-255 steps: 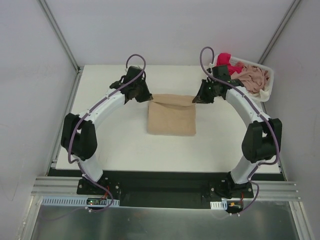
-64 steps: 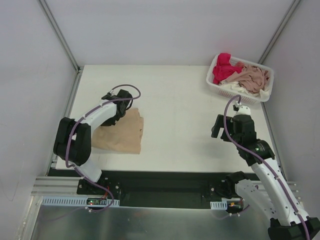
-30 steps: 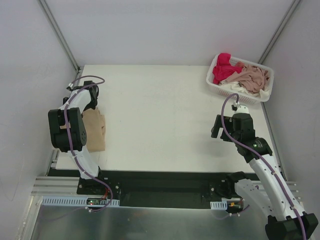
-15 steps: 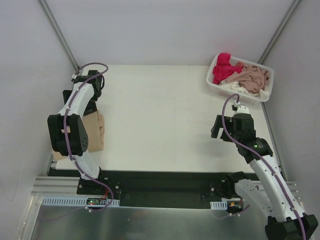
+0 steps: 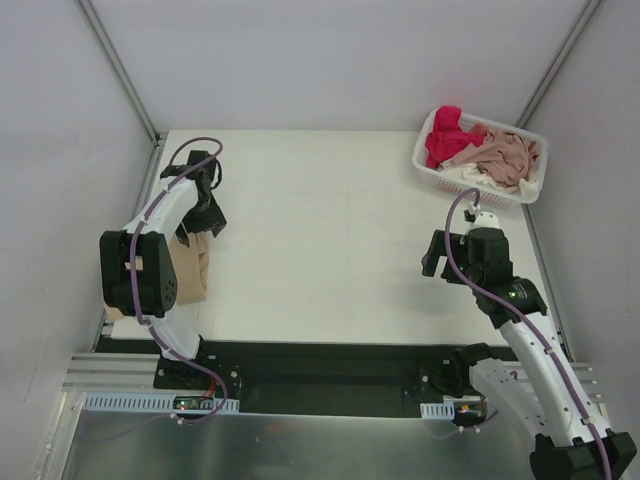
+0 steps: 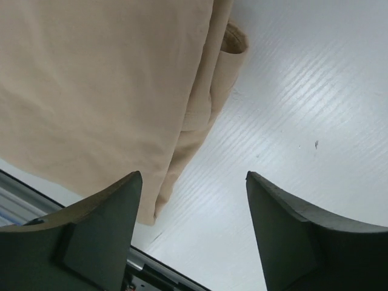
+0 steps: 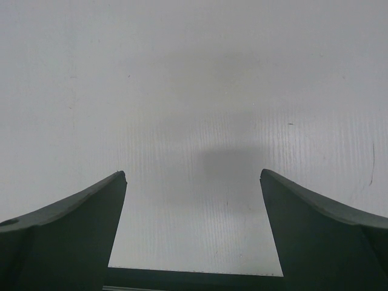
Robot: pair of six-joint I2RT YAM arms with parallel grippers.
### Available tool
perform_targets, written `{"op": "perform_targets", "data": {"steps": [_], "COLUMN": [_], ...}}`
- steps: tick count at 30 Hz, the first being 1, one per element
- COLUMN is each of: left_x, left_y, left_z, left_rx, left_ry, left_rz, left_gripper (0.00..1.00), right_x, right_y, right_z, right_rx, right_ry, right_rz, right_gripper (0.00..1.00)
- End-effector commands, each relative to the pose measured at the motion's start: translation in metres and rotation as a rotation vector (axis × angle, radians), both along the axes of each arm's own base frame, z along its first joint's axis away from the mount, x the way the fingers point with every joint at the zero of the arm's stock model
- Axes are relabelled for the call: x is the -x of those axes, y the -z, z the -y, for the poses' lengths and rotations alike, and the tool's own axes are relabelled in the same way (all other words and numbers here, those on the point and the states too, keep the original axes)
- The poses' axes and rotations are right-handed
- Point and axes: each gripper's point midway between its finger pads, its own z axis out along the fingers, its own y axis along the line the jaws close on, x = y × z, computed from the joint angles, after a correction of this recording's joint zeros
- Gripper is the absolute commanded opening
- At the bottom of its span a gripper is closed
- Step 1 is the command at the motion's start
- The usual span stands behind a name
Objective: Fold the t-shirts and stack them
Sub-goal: Put the neatly folded tshirt into the corner of the board with the left arm
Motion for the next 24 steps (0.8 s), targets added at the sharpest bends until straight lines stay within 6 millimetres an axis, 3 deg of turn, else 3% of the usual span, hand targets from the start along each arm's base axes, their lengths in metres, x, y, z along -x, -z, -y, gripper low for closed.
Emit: {"op": "perform_targets", "data": {"steps": [1, 5, 13, 17, 18, 20, 24], "left_x": [-0.003, 0.005, 0.013, 0.026, 0.028, 0.036, 0.055], "left_y": [0.017, 0.032, 0.061, 0.072, 0.073, 0.078, 0.081], "left_z": [0.008, 0.0, -0.01, -0.014, -0.016, -0.015, -0.014], "left_rx": [0.043, -0.001, -0.071, -0.099, -0.108, -0.105, -0.135], "left_ry": [-0.038, -0.058, -0.072, -0.08, -0.088, -0.099, -0.099], "left_rz": [0.019, -0.025, -0.122, -0.171, -0.176, -0.19, -0.211], "left_gripper": [0.62, 0.54, 0.52, 0.32, 0.18, 0.02, 0.0], "right_x": [-0.004, -0.003, -0.004, -0.005, -0.005, -0.006, -0.006], "right_y": [-0.004, -0.004, -0.002, -0.001, -0.001, 0.0, 0.002], "right_z": [-0.001, 0.0, 0.0, 0.001, 0.001, 0.0, 0.0], "right_rx": [-0.006, -0.002, 0.003, 0.007, 0.007, 0.006, 0.005], "right_ry": [-0.009, -0.005, -0.004, 0.0, 0.0, 0.0, -0.002], "right_rz": [0.03, 0.027, 0.021, 0.017, 0.019, 0.012, 0.004], "right_gripper": [0.97, 0.97, 0.97, 0.97, 0.97, 0.97, 0.97]}}
